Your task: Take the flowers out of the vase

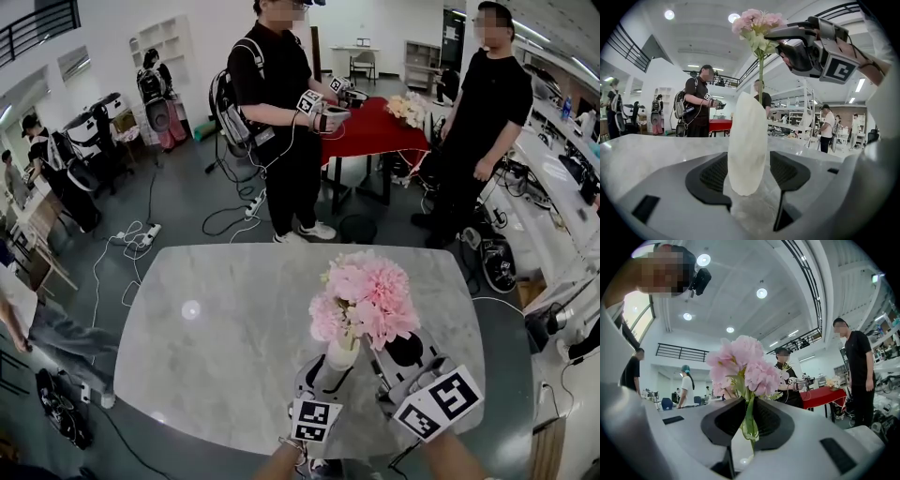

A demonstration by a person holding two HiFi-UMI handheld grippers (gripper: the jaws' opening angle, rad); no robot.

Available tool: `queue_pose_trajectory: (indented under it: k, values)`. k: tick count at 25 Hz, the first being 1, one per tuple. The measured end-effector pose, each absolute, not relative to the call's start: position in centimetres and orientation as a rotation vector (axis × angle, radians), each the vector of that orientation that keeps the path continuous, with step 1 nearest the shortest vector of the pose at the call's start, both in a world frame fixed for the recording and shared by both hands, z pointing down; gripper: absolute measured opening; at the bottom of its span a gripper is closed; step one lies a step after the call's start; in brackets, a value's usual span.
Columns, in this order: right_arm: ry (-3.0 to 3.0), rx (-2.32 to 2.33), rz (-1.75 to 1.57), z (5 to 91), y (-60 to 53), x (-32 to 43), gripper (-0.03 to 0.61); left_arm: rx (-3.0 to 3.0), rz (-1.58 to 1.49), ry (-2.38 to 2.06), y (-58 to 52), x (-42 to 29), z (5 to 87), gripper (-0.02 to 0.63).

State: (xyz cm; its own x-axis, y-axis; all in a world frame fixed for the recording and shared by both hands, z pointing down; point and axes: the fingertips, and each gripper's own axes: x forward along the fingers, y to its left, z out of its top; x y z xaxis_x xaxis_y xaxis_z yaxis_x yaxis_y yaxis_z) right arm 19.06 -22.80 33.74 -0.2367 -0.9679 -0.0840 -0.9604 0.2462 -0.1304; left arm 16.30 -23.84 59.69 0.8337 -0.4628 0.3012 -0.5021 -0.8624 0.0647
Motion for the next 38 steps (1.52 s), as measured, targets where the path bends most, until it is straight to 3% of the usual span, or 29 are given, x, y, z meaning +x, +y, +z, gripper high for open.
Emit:
queue_pose_trajectory:
  k: [16,26,38]
  values:
    - [2.306,-1.870,0.019,27.9,-21.9,18.9,0.067,2.811,0.292,-0.800,-23.0,13.1,52.4,0.282]
    - [2.348,-1.782,0.062,24.6,-21.5,15.7,0.067,2.774,0.231,-1.043,-25.4,7.6,46.5,0.113]
    - [2.511,-1.528,-0.045,24.5,-22.5,8.5,0.067,2.605,0.191,-1.333,-26.4,-0.5,45.1,0.018]
